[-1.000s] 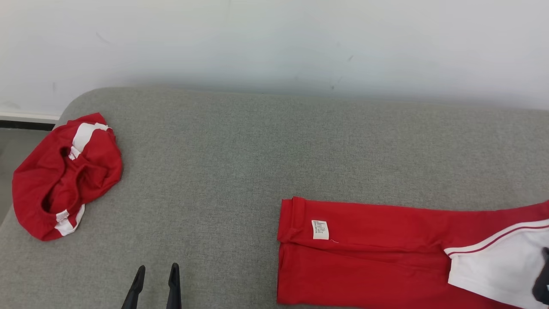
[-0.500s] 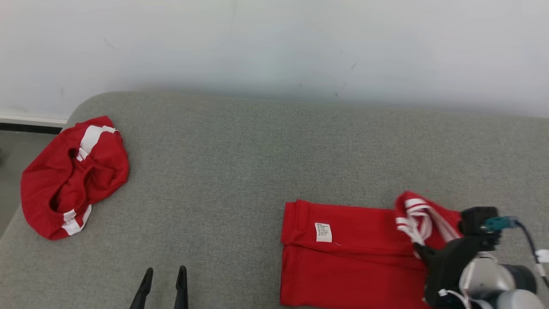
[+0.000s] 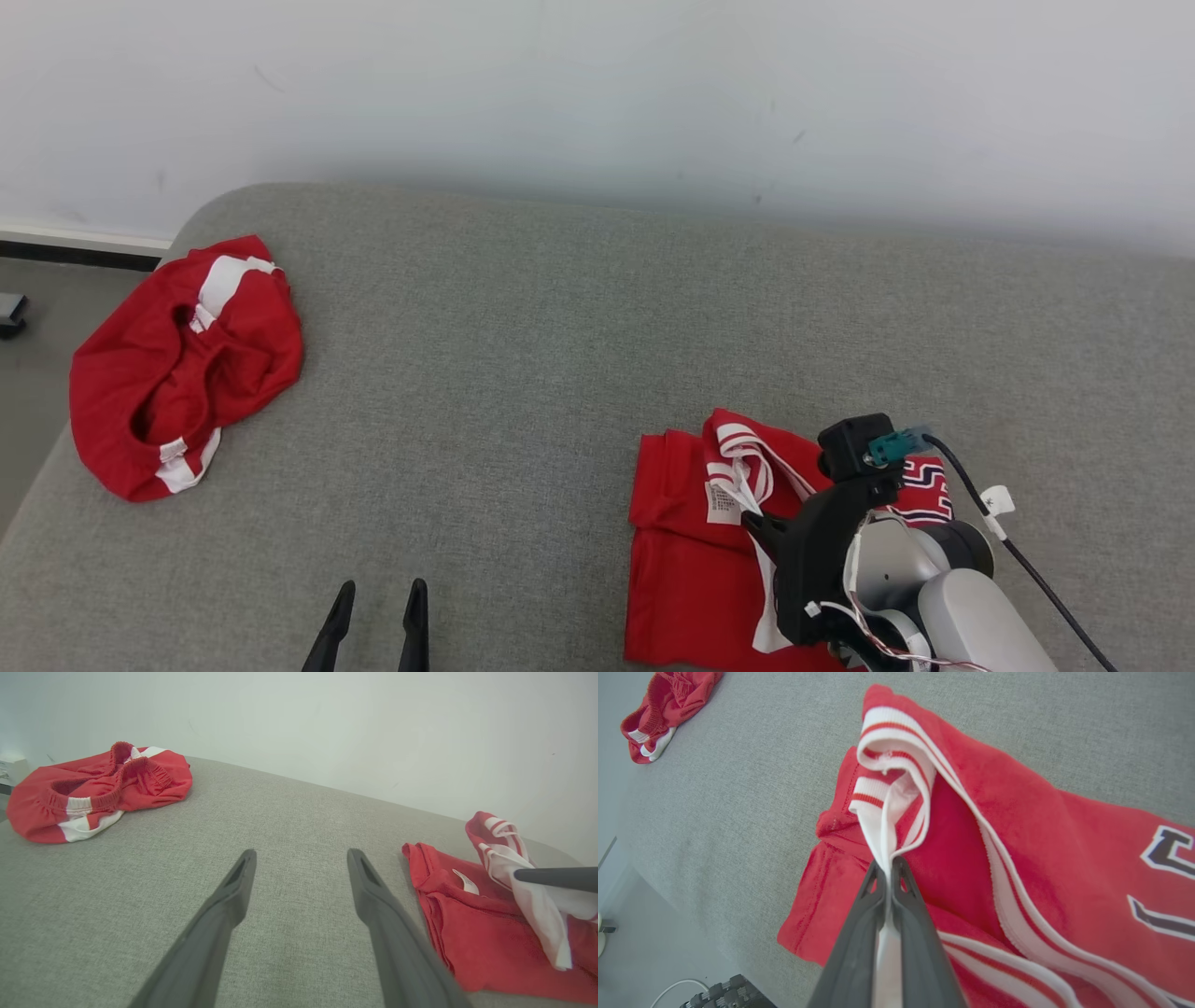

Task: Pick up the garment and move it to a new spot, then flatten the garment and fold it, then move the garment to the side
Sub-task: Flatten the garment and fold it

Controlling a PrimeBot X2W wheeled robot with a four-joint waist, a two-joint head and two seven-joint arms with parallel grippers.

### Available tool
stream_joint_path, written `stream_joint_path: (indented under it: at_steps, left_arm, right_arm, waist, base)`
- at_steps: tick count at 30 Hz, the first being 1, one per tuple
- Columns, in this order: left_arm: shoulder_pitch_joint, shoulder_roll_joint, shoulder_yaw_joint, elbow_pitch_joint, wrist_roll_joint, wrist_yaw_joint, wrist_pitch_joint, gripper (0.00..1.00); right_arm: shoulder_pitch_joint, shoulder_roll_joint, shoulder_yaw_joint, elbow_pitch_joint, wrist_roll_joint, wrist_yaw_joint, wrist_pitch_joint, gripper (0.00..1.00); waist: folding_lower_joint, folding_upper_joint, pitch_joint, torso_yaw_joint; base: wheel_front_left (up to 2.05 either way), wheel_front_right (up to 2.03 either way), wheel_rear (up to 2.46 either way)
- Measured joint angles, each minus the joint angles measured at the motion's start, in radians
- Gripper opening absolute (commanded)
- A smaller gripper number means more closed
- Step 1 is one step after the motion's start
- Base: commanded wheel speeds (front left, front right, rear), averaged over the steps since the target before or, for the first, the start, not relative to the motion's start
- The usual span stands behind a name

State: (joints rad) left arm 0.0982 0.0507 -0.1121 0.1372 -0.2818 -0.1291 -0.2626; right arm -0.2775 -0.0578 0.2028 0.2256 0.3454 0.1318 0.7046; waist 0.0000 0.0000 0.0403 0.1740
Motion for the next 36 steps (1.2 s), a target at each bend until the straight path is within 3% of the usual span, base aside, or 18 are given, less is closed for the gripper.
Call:
stream_joint_path:
  at_steps: [15, 16, 17, 18, 28, 31, 36]
  left_arm:
    - [-0.007, 0.0, -0.022, 0.01, -0.005, 0.0, 0.0, 1.0]
    - [-0.007, 0.0, -0.021, 0.01, -0.005, 0.0, 0.0, 1.0]
    - [-0.007, 0.0, -0.021, 0.011, -0.005, 0.0, 0.0, 1.0]
    - [-0.007, 0.0, -0.021, 0.011, -0.005, 0.0, 0.0, 1.0]
    - [0.017, 0.0, -0.013, 0.014, -0.002, 0.0, 0.0, 1.0]
    - [0.029, 0.0, -0.007, 0.011, -0.001, 0.0, 0.0, 1.0]
    - [0.041, 0.0, 0.001, 0.004, 0.0, 0.0, 0.0, 1.0]
  right_arm:
    - [-0.101, 0.006, 0.111, 0.241, 0.119, 0.0, -0.115, 0.0]
    - [-0.106, 0.006, 0.121, 0.253, 0.126, 0.0, -0.126, 0.05]
    - [-0.114, 0.006, 0.128, 0.265, 0.132, 0.0, -0.141, 0.68]
    - [-0.121, 0.006, 0.133, 0.274, 0.136, 0.0, -0.157, 1.0]
    - [-0.154, 0.006, 0.16, 0.239, 0.334, 0.0, -0.297, 1.0]
    - [-0.156, 0.007, 0.122, 0.195, 0.304, 0.0, -0.353, 1.0]
    - [-0.103, -0.055, -0.016, 0.134, 0.195, 0.0, -0.423, 1.0]
  waist:
    - [0.0, 0.0, -0.003, 0.039]
    - [0.0, 0.0, -0.005, 0.04]
    - [0.0, 0.0, -0.006, 0.041]
    - [0.0, 0.0, -0.008, 0.042]
    - [0.0, 0.0, -0.047, 0.028]
    - [-0.0001, -0.0001, -0.063, 0.018]
    - [-0.0001, -0.0001, -0.081, 0.0]
  base:
    - [0.0, 0.0, 0.0]
    - [0.0, 0.0, 0.0]
    - [0.0, 0.0, 0.0]
    - [0.0, 0.0, 0.0]
    - [0.0, 0.0, 0.0]
    - [0.0, 0.0, 0.0]
    - [0.0, 0.0, 0.0]
